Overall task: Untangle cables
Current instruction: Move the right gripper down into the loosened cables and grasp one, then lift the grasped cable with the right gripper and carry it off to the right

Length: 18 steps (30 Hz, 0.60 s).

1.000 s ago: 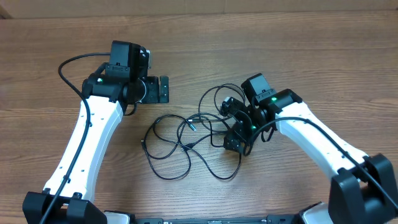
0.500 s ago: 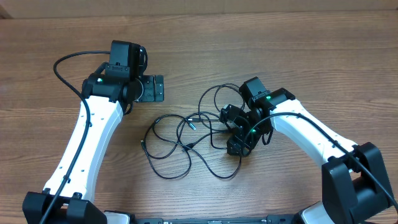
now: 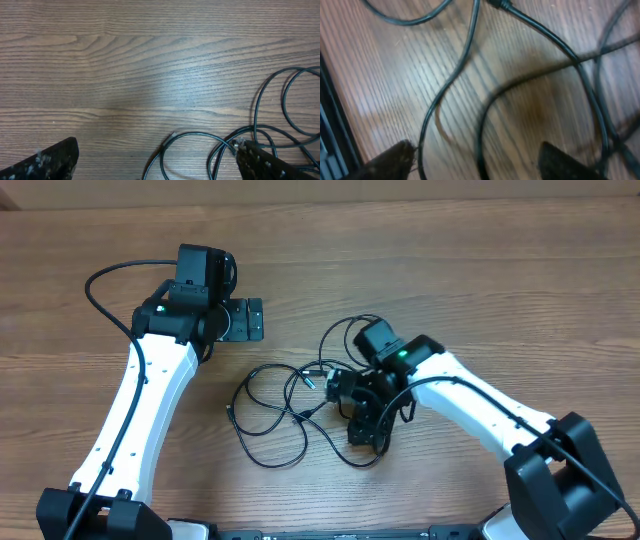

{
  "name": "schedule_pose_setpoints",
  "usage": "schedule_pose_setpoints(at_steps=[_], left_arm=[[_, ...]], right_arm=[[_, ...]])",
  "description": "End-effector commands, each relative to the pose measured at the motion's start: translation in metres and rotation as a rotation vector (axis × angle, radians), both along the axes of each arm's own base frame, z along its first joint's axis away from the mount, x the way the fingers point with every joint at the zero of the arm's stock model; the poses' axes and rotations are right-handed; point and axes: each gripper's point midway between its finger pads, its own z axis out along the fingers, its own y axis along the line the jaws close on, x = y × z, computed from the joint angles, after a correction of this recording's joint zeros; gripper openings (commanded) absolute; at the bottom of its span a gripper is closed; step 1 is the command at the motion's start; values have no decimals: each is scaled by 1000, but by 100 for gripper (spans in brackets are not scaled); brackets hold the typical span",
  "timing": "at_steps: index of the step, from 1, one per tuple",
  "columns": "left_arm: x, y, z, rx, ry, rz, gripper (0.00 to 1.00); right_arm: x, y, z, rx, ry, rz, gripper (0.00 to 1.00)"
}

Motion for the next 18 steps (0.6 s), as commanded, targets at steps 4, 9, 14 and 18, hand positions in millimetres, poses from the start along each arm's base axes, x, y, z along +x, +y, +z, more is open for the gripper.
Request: schedule_pose_setpoints(at_steps=[4,9,14,18], left_arm=[[2,4,9,18,-28,-7,100],[2,4,9,18,-28,-7,100],[2,4,9,18,-28,-7,100],[2,4,9,18,-28,-7,100]], right_arm=[[-4,-4,-15,-55,23,-4,4],[-4,-6,-15,-67,31,-26,4],[42,-31,-14,-217,-77,-363,4],[78,-42,16,-230,-160,-538,4]])
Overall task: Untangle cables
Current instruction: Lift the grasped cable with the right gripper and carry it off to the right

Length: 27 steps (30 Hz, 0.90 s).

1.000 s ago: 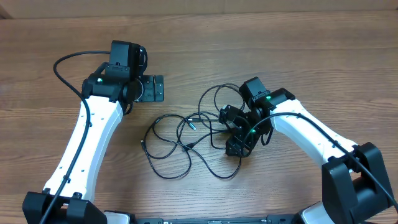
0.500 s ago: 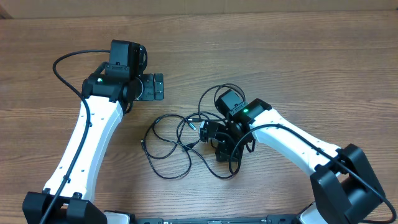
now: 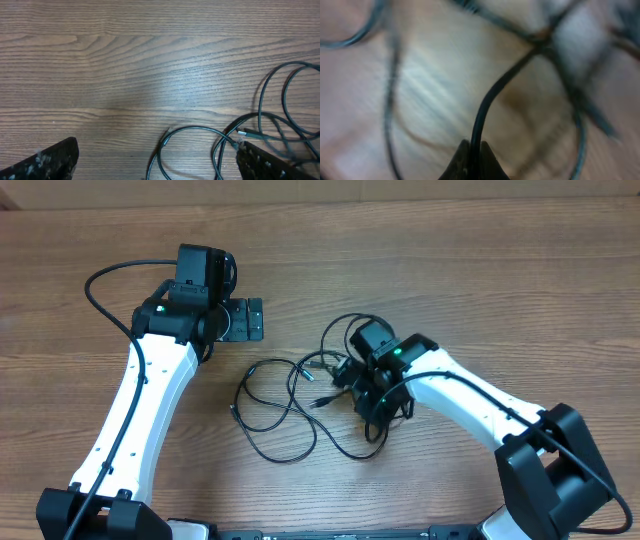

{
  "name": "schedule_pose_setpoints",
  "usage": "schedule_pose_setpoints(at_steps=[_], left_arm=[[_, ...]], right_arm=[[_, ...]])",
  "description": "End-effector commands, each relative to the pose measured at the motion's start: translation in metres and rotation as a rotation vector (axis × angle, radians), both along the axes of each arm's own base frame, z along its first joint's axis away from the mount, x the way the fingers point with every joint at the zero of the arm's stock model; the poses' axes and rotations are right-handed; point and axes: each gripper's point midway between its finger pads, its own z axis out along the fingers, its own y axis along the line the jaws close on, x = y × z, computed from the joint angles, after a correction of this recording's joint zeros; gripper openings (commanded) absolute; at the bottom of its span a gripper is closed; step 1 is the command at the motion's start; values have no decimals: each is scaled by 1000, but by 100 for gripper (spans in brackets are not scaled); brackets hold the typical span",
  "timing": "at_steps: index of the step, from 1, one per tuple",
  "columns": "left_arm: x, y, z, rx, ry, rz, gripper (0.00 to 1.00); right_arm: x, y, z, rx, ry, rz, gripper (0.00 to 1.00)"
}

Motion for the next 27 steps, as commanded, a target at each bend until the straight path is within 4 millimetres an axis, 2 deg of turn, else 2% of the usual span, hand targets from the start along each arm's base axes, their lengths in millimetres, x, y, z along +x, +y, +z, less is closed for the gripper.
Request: schedule_pose_setpoints(at_steps=[1,5,9,11,12,13,16,18,19,22,27], left_arm=[[2,4,9,18,-27,-7,100],[2,4,9,18,-28,-7,100],[2,4,9,18,-27,-7,100],[2,4,9,18,-28,-7,100],[2,4,9,18,-28,-7,100],[2,4,9,18,-27,-7,100],[2,4,9,18,-27,-7,100],[2,4,9,18,-28,-7,100],[2,4,9,18,-28,-7,100],[2,4,9,18,-27,-7,100],[2,4,9,18,-28,-7,100]], right_arm=[[51,-10,39,-29,-145,-230,4],[85,-5,103,65,-250,-344,4],[115,0,189,201,-401,-429,4],[125,1,238,281,-491,-458,4],[130,2,279,350,-569,-472,4],[131,0,331,435,-673,-476,4],[127,-6,401,547,-818,-480,4],[125,-13,435,592,-902,-493,4],[122,-20,460,619,-974,-512,4],[118,-37,500,644,-1104,-566,4],[118,-73,544,625,-1304,-715,4]])
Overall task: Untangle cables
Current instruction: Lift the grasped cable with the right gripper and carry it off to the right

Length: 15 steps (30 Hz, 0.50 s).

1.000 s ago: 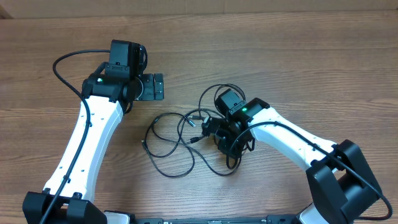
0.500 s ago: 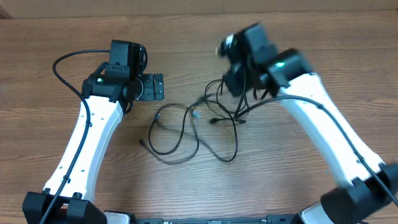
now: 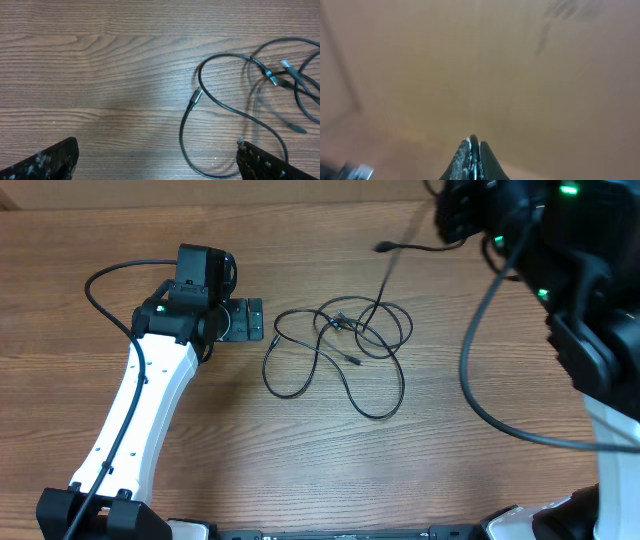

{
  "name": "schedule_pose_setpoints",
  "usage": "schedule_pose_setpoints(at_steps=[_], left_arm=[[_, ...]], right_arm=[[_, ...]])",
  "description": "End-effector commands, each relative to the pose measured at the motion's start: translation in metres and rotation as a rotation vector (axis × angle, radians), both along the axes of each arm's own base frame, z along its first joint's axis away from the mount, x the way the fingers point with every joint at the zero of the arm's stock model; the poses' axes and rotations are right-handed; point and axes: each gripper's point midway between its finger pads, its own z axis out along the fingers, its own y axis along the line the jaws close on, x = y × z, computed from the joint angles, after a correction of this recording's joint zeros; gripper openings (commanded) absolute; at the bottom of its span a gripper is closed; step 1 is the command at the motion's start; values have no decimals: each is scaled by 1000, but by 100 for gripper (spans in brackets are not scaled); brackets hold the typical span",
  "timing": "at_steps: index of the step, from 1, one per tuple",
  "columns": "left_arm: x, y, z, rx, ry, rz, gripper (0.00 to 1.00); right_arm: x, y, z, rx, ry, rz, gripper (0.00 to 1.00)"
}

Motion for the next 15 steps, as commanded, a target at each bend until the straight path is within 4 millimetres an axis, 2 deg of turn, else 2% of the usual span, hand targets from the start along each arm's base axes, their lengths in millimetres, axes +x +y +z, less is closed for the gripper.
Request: schedule_pose_setpoints(at_steps=[1,3,7,11,15], left_arm=[[2,4,9,18,-27,-7,100],[2,4,9,18,-27,-7,100],[2,4,9,18,-27,-7,100],[2,4,9,18,-27,-7,99],[2,4,9,18,-28,-7,100]], right_arm=[[6,-40,25,28,-85,-223,4],[4,-82,58,96,-211,-464,4],[-10,-120,85,121,-319,-685,4],[-20,-156,93,113,-353,-850,4],[-24,-208,88,79,-344,-1015,4]])
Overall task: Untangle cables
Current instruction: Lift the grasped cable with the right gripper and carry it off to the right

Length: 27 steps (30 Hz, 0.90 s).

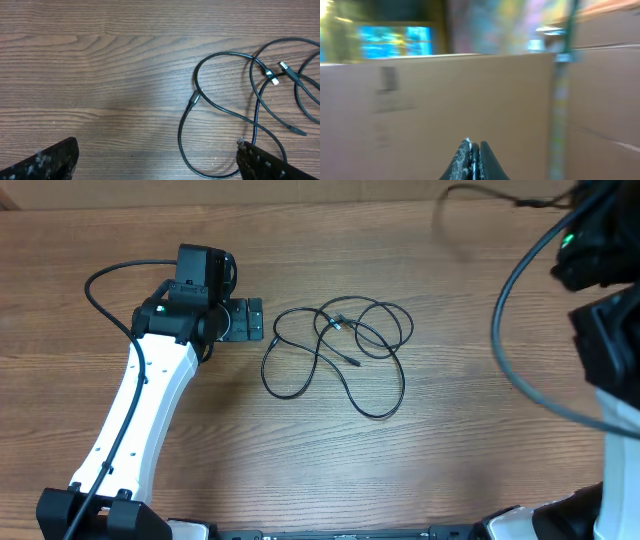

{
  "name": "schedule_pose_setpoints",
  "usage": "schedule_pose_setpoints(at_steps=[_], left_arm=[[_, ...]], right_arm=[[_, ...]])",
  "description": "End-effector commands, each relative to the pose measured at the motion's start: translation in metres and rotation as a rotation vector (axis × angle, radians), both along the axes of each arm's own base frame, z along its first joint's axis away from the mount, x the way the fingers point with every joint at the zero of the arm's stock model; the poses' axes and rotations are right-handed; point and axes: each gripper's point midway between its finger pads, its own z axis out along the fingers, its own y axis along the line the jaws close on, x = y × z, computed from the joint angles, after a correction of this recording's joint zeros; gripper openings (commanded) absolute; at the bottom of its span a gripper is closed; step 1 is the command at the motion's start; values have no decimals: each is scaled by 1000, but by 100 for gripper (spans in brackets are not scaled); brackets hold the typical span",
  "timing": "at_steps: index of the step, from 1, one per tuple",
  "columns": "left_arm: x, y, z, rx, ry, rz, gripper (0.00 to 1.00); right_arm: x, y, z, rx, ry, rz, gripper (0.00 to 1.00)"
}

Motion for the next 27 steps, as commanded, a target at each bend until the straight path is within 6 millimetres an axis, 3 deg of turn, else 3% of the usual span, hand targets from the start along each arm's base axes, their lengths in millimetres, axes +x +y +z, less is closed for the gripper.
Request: schedule_pose_setpoints(at_steps=[1,2,9,11,14,18,22,27], left_arm=[[2,4,9,18,-28,-7,100],[2,4,9,18,-28,-7,100],[2,4,9,18,-28,-7,100],[2,4,9,18,-28,-7,100],[2,4,9,18,-28,-7,100],[2,4,9,18,-28,-7,100],[2,4,9,18,-28,-7,100],[2,4,9,18,-28,-7,100]], right_arm=[[-18,-58,-2,11,22,-226,4],[-20,-88,-9,3,53,-319,4],[-41,-188,-43,18,189,-616,4],[-57,-233,-69,116,204,-732,4],[-64,-272,-97,202,233,-772,4],[-55,-322,-144,357,272,-690,4],[-40,-357,-193,510,327,-560,4],[-46,-392,-248,642,415,-539,4]])
